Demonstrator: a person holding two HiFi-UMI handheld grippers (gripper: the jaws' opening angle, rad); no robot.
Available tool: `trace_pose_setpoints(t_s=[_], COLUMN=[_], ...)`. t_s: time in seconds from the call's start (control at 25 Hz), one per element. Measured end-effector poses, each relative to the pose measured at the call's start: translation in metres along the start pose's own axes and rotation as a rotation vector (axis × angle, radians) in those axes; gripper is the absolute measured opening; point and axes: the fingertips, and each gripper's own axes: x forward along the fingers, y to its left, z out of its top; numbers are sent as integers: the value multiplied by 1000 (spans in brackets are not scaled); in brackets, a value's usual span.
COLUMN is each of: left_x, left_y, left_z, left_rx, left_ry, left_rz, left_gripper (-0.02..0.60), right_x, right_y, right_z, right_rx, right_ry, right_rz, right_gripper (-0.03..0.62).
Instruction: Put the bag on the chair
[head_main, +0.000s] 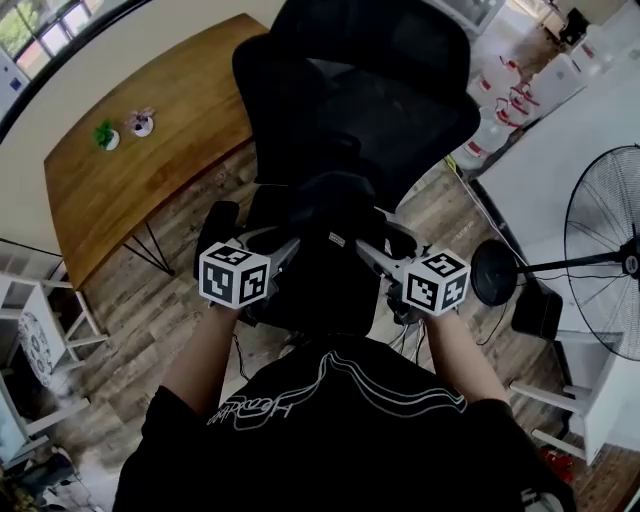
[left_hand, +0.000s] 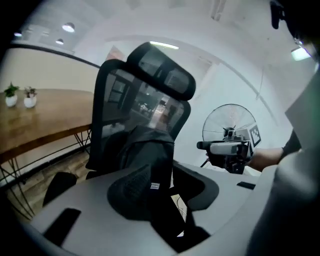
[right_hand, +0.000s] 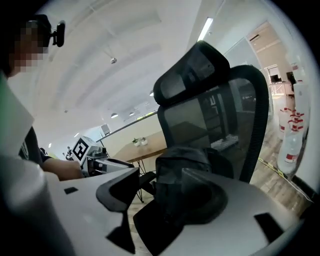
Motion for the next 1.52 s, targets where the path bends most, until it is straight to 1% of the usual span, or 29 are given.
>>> trace_pose_setpoints(t_s=[0.08,0.2,0.24,0.28,0.36,0.44,0.48,0.52,0.6,0.68,0.8,1.08,1.24,1.52], left_x=[-21,-52,-61,-70,-87,-102,-108,-115,-126,-135,-141,-155,-166,-171], left_y=[-24,-53,-61,-67,-80,-96,-103,-109,-118,-125,-130,-139,-137,-130], left_z=[8,17,20,23,26,28,30,32,33,32,27,13,10,2], left_rx=[34,20,6,-10,-33,-32,-18,4,54,82,91,121,129,131], left_ry=[-26,-65,-81,-98,-129,-155,-164,-169,-172,-178,-186,-181,-180,-177], left_rz=[-15,-44,-53,-55,-66,-111,-131,-143,-149,-164,-186,-191,-179,-169], left_gripper=[130,65,61,60,51,46,44,44,44,44,43,43,43,43], right_x=[-14,-31,-35,-39,-45,-53,-57,-61,-68,-74,-79,-83,-81,-71], right_y=[26,62,73,84,103,116,121,124,132,143,161,188,202,207], right_z=[6,12,14,16,19,24,27,29,31,31,27,17,12,4], right_rx=[-6,5,4,-4,-30,-45,-41,-30,-13,-14,-27,9,13,-2], right_ry=[-16,-48,-60,-70,-90,-116,-131,-143,-162,-181,-197,-213,-213,-192], right_rz=[28,85,104,119,129,124,118,110,103,120,157,217,247,225], right_gripper=[212,144,130,129,114,62,21,-5,-6,-6,-6,-6,-6,-6])
